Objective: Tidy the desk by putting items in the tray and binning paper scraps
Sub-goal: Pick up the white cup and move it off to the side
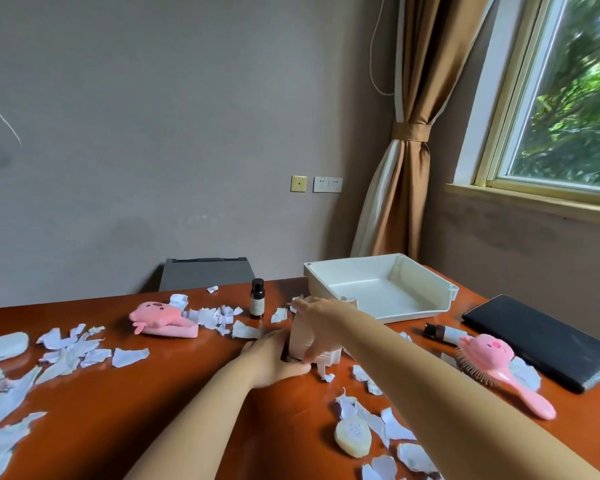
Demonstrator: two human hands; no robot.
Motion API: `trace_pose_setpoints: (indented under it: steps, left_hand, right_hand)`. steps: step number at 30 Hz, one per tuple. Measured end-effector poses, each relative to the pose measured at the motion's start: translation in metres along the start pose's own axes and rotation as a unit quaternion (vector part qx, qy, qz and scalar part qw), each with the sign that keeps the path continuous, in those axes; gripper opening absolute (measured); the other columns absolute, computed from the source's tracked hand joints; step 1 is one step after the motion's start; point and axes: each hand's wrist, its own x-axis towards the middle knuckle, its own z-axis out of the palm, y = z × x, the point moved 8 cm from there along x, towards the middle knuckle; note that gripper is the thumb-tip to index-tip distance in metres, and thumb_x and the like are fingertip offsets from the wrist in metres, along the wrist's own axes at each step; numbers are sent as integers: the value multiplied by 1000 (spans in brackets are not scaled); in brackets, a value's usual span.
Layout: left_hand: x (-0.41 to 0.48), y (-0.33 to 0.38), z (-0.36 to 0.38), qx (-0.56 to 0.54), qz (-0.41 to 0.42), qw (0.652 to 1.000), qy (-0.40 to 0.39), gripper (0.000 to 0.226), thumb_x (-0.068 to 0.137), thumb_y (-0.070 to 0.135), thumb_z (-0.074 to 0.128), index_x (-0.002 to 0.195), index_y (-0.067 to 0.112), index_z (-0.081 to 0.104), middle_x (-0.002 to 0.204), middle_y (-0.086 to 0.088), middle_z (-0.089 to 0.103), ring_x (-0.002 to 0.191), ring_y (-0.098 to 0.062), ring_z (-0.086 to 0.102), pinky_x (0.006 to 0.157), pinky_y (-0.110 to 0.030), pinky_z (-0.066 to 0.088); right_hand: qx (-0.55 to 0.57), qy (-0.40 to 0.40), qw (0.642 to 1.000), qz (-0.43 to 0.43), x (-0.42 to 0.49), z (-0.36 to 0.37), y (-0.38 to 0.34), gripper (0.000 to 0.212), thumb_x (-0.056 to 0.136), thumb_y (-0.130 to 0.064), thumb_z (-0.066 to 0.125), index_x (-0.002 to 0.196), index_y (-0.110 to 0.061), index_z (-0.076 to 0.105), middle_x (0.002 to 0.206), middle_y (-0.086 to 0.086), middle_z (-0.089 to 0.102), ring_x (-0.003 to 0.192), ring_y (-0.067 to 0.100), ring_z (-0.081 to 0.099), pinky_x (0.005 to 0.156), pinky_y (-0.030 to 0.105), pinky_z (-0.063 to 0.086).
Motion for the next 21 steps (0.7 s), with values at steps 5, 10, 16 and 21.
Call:
trace_pose_setpoints:
  steps: [5,10,16,21]
  left_hand:
    - [14,5,2,-42,17,999,-16,59,76,49,66,127,29,46,123,1,60,114,-20,55,108,-43,39]
    - [14,6,-1,-109,13,994,-18,57,77,39,72,127,29,47,117,3,62,112,-20,56,107,-44,40]
    - [5,9,-17,-129,34,991,6,68,78,37,73,135,23,39,132,5,52,115,-13,51,93,-26,44]
    - [2,5,-25,-141,36,989,9,74,71,40,78,133,28,41,140,6,49,127,-14,46,108,-40,39]
  right_hand:
    - [42,5,999,-13,0,0,4,89,71,-34,80,142,-13,30,136,10,49,119,29,52,92,33,49]
    - [149,23,989,3,-3,3,21,89,70,-34,81,140,-21,28,130,6,50,114,25,51,90,29,49]
    - [270,79,960,7,-15,5,31,87,69,-39,81,137,-25,30,132,3,49,104,15,47,87,22,47]
    - [354,90,931,-4,-23,10,39,90,71,-36,80,142,-25,26,139,0,44,118,17,44,88,22,42]
